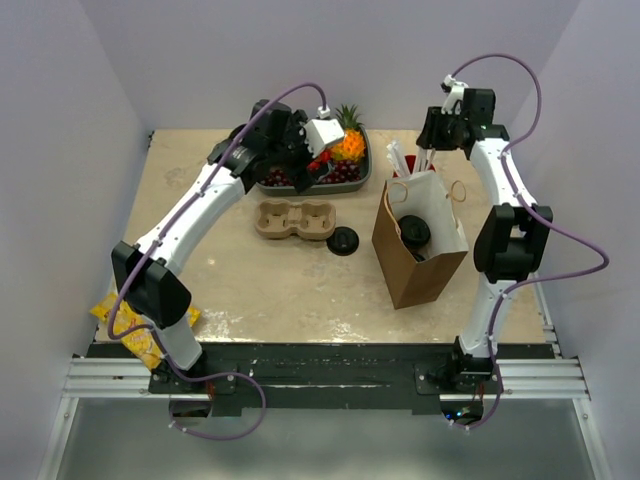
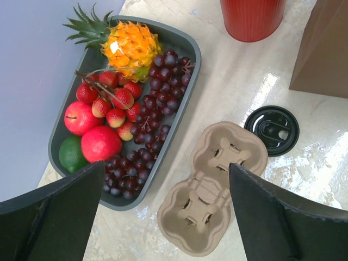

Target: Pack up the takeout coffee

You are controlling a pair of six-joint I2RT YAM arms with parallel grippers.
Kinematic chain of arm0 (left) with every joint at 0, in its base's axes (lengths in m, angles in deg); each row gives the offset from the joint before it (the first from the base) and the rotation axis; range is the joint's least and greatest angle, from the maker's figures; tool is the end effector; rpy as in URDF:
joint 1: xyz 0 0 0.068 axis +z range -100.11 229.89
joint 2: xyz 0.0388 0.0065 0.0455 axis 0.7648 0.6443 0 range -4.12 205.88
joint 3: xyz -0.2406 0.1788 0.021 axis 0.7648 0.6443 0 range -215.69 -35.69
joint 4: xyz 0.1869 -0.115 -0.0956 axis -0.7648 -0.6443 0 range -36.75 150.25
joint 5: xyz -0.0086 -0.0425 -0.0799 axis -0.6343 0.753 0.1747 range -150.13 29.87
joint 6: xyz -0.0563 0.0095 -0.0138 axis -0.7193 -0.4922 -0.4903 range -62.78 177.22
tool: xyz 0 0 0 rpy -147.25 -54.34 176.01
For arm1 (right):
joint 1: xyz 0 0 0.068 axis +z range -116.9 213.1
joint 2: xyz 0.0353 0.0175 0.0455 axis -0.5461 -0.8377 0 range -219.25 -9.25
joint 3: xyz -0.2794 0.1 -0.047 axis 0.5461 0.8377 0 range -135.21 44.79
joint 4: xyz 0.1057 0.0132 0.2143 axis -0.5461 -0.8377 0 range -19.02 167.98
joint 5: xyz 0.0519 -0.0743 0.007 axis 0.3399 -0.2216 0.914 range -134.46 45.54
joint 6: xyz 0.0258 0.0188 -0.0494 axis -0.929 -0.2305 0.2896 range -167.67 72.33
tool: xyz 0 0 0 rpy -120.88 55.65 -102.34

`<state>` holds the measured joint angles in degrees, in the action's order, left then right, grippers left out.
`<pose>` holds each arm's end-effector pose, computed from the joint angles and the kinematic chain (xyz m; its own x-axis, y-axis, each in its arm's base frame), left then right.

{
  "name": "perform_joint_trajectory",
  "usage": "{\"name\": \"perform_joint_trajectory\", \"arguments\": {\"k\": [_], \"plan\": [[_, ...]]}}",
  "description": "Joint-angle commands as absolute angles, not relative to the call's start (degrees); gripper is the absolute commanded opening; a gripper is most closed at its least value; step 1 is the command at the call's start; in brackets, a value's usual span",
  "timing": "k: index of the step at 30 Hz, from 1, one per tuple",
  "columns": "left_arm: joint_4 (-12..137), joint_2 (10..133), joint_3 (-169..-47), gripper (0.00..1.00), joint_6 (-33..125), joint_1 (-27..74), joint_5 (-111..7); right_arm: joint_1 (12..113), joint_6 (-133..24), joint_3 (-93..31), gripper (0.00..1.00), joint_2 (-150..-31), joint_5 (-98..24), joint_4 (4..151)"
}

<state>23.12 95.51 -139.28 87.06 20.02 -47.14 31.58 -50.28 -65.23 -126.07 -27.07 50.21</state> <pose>0.3266 -0.1987 0.4139 -0.0889 0.6102 -0.7873 0.7985 0.5161 0.3098 0.4733 0.0002 0.3428 -0.5766 0.0588 -0.8149 -0.1946 0.9588 0.2070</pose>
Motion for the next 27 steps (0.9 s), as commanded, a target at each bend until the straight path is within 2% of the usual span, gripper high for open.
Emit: {"name": "perform_joint_trajectory", "arguments": {"k": [1,3,5,7,9,11,14,18,22,27], "plan": [[24.47,96.42,-141.33,1.00,87.46,20.53,-47.22,31.52,-50.57,-67.72,0.45,-124.48,-28.29,50.91],[24.56,97.12,-141.77,1.00,86.93,20.62,-46.95,31.61,-50.48,-67.71,0.34,-124.48,-27.67,50.65],[24.13,97.74,-143.09,1.00,86.14,20.62,-46.86,31.52,-50.57,-68.24,0.30,-124.21,-27.15,50.56],[23.77,98.36,-143.97,1.00,85.79,20.62,-46.95,31.52,-50.74,-68.94,0.31,-123.52,-26.71,49.77],[23.69,98.53,-144.06,1.00,85.78,20.54,-47.13,31.52,-51.01,-68.86,0.42,-122.64,-26.27,49.33],[23.69,98.53,-143.97,1.00,85.87,20.62,-47.30,31.52,-51.36,-68.24,0.47,-121.58,-26.18,49.33],[23.77,98.89,-144.15,1.00,85.78,20.62,-47.39,31.43,-51.45,-67.71,0.37,-121.49,-25.04,50.03],[23.42,99.85,-145.20,1.00,85.52,20.53,-47.30,31.52,-51.98,-68.59,0.29,-122.02,-25.03,50.21],[23.07,100.03,-145.73,1.00,85.52,20.62,-47.39,31.52,-52.06,-69.12,0.30,-121.58,-26.00,49.95],[23.07,99.76,-145.38,1.00,85.52,20.54,-47.48,31.43,-52.06,-68.24,0.36,-120.26,-28.02,48.72]]}}
